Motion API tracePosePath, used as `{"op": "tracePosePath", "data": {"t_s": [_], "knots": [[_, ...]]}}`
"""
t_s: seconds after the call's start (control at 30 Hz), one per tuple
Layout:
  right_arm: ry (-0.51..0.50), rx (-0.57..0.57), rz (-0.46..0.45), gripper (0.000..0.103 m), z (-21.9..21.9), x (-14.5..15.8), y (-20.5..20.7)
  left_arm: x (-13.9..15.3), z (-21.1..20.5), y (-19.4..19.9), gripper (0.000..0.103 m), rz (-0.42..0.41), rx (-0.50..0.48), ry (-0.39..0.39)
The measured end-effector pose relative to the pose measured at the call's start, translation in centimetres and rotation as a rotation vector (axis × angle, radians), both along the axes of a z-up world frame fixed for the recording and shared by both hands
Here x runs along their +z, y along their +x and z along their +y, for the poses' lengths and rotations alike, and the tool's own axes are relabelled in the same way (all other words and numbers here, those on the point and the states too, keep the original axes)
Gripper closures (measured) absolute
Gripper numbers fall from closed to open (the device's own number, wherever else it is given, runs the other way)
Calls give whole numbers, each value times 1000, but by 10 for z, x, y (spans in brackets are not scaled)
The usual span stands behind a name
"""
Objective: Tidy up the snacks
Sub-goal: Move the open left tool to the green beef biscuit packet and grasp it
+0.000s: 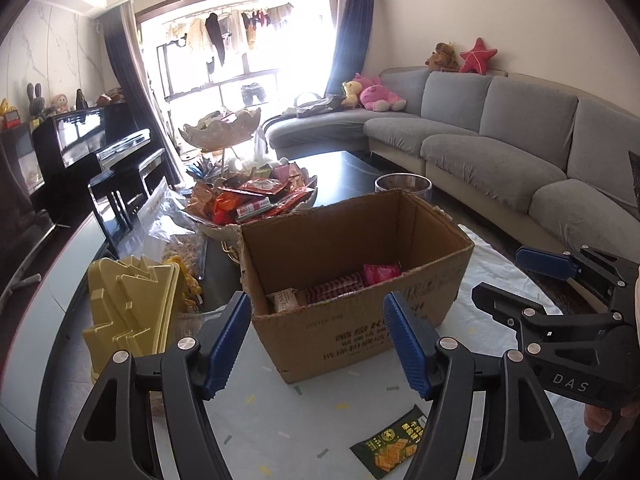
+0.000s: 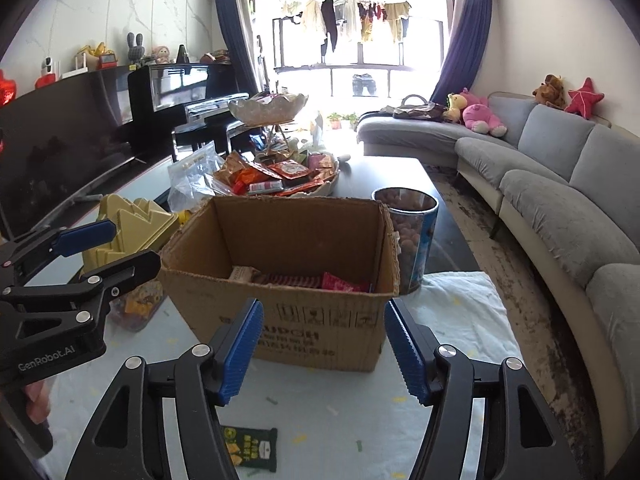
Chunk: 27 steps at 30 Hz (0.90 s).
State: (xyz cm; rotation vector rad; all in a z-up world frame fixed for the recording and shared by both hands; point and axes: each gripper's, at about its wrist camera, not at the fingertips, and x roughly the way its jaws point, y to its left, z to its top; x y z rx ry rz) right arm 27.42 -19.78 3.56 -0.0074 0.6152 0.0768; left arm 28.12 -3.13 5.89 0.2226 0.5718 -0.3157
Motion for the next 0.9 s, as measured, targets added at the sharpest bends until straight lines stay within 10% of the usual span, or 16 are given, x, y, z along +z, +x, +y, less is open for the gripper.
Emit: {"op": "tracePosePath", "data": {"t_s": [0.9], "knots": [[14, -94, 307, 27, -6, -106, -65, -117, -23, -39, 34, 263, -250, 133]]}}
